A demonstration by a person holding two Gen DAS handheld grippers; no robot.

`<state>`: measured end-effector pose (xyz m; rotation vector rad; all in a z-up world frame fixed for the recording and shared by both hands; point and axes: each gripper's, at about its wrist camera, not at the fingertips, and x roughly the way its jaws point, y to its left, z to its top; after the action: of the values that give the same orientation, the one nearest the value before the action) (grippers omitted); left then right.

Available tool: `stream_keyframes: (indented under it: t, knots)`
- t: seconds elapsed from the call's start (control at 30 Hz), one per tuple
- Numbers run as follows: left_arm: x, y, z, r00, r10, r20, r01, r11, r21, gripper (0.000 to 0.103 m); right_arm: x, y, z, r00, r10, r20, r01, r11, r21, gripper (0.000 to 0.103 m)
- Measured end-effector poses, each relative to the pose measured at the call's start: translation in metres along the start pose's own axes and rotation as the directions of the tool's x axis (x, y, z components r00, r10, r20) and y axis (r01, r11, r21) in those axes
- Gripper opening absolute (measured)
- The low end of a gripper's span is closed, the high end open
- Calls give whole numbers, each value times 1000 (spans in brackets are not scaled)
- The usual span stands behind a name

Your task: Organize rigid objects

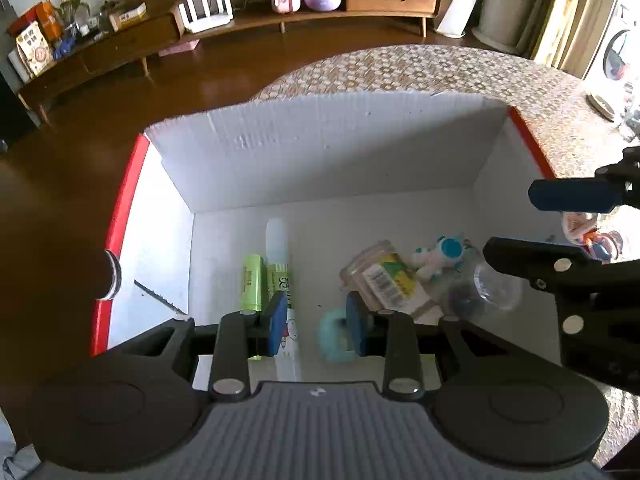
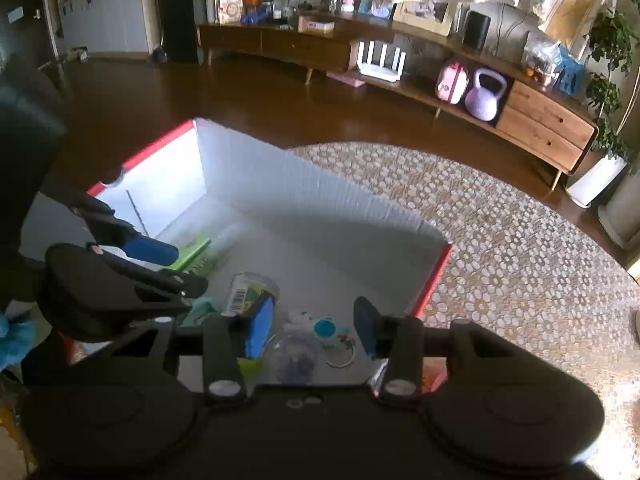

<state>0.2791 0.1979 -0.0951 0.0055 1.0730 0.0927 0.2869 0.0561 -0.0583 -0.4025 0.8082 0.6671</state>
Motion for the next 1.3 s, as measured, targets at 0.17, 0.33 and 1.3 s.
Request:
stream_keyframes:
  t: [0.17, 0.33, 1.3]
  knots:
    - [-20, -9, -5, 1000, 9, 28, -9, 1000, 14, 31, -27, -3, -5, 999, 17, 36, -17, 1000, 17, 53]
    - [-43, -16, -10, 997, 17, 70, -18, 1000, 12, 31, -57, -6, -12, 997, 35, 75, -38, 999, 36, 58]
    - [-181, -118, -79, 944, -100, 313, 98, 995, 24, 75, -231, -63, -127, 959, -2, 282, -51, 983, 179, 99]
